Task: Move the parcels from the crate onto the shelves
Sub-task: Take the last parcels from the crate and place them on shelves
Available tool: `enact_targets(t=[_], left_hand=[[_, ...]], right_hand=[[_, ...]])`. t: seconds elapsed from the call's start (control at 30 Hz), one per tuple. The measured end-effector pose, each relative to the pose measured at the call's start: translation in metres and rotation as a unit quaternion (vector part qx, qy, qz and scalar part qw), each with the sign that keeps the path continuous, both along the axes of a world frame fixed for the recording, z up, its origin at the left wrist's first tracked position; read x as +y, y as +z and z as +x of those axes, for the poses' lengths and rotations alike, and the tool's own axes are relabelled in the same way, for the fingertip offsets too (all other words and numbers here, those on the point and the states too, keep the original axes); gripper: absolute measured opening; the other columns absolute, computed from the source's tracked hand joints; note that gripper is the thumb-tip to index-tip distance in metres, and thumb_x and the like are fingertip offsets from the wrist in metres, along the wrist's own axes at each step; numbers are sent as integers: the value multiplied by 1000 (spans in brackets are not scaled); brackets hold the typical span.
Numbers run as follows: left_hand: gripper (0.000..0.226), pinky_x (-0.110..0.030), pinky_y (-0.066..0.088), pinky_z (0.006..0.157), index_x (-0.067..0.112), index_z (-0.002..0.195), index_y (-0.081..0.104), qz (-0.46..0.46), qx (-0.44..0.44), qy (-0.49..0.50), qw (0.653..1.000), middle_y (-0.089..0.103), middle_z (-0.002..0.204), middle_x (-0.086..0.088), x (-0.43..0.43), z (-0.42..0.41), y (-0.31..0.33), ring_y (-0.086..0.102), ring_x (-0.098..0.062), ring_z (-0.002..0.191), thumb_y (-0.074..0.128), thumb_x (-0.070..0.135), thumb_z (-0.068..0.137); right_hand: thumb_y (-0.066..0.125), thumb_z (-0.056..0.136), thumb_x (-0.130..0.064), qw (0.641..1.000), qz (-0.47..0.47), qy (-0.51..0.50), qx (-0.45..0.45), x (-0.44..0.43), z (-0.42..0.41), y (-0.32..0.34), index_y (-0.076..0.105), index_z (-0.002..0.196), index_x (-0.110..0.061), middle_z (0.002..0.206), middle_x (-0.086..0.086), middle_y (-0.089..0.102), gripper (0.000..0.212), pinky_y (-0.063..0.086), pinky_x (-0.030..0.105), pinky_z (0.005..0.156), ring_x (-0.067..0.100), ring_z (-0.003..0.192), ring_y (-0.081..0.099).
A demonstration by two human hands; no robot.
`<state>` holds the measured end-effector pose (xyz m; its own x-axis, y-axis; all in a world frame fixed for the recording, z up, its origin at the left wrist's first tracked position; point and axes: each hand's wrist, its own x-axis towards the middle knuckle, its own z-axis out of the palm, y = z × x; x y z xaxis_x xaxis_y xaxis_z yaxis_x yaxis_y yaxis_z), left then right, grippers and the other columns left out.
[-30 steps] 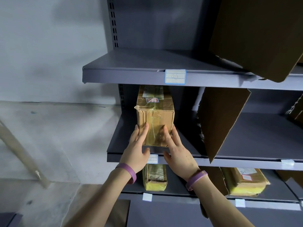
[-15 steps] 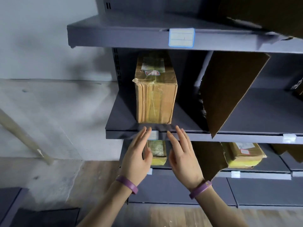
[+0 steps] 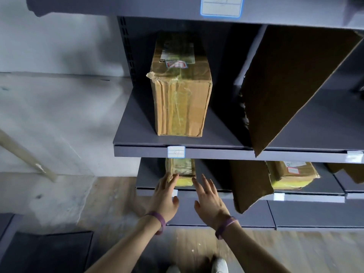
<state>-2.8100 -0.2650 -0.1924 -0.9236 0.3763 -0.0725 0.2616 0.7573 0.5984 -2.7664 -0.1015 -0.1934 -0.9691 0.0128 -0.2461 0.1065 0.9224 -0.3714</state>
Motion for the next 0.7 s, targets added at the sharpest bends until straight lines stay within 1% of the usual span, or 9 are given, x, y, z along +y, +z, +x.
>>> enact_targets(t=[0.07, 0.13, 0.2, 0.27, 0.33, 0.4, 0.57, 0.63, 0.7], left_hand=[[71, -29, 21, 114, 29, 151, 11, -41, -39, 5, 998, 0, 160, 1, 3, -10, -10, 6, -20, 147, 50, 14, 93], [73, -31, 24, 114, 32, 151, 8, -73, -71, 6, 995, -4, 160, 1, 4, -19, -20, 6, -21, 147, 50, 15, 93], [74, -32, 27, 113, 32, 151, 7, -105, -93, -2, 990, -6, 160, 2, 5, -29, -30, 8, -21, 147, 50, 16, 93], [75, -34, 29, 114, 32, 151, 5, -127, -114, -12, 985, -7, 160, 4, 6, -36, -39, 8, -22, 147, 51, 16, 93], [78, -36, 30, 114, 32, 151, 2, -137, -131, -17, 982, -9, 159, 5, 6, -42, -47, 7, -23, 147, 52, 15, 93], [82, -36, 31, 113, 34, 150, -3, -141, -138, -17, 980, -13, 159, 7, 8, -47, -55, 4, -22, 147, 53, 15, 92], [85, -35, 31, 113, 34, 150, -5, -146, -144, -12, 979, -17, 157, 9, 9, -67, -60, -1, -20, 147, 52, 12, 91], [85, -35, 28, 114, 33, 150, -3, -138, -150, -7, 979, -15, 158, 9, 9, -78, -60, 0, -21, 147, 51, 7, 89], [85, -38, 25, 116, 33, 150, -1, -134, -158, 0, 978, -11, 159, 7, 8, -86, -61, 1, -22, 147, 50, 6, 89]], right_hand=[[47, 95, -12, 999, -10, 3, -33, 2, -10, -7, 4, 155, -25, 163, 5, -7, 75, 21, 43, 118, 34, 149, -5], [47, 95, -11, 998, -10, -1, -60, 2, -19, -15, 2, 155, -24, 163, 7, -7, 77, 25, 45, 118, 36, 149, -3], [46, 94, -10, 997, -4, 3, -80, 1, -27, -25, -2, 155, -21, 162, 7, -8, 78, 24, 45, 119, 36, 149, -4], [45, 93, -8, 996, -2, 16, -88, -2, -35, -35, -6, 155, -19, 163, 4, -12, 81, 18, 43, 121, 33, 149, -7], [44, 92, -6, 995, -7, 26, -93, -5, -40, -45, -8, 155, -18, 163, 0, -14, 82, 12, 41, 123, 29, 150, -8], [43, 93, -4, 995, -4, 33, -98, -5, -44, -52, -9, 154, -18, 162, -2, -15, 82, 12, 40, 123, 28, 150, -7], [41, 92, -2, 995, -8, 24, -101, -2, -61, -56, -7, 155, -20, 162, -6, -13, 81, 20, 42, 120, 30, 150, -2], [43, 92, -3, 995, -3, 26, -100, -2, -70, -56, -6, 155, -20, 163, -4, -11, 81, 24, 43, 119, 30, 150, 2], [46, 92, -5, 995, -1, 27, -98, -5, -77, -56, -5, 155, -19, 163, -3, -9, 81, 26, 44, 118, 30, 150, 5]])
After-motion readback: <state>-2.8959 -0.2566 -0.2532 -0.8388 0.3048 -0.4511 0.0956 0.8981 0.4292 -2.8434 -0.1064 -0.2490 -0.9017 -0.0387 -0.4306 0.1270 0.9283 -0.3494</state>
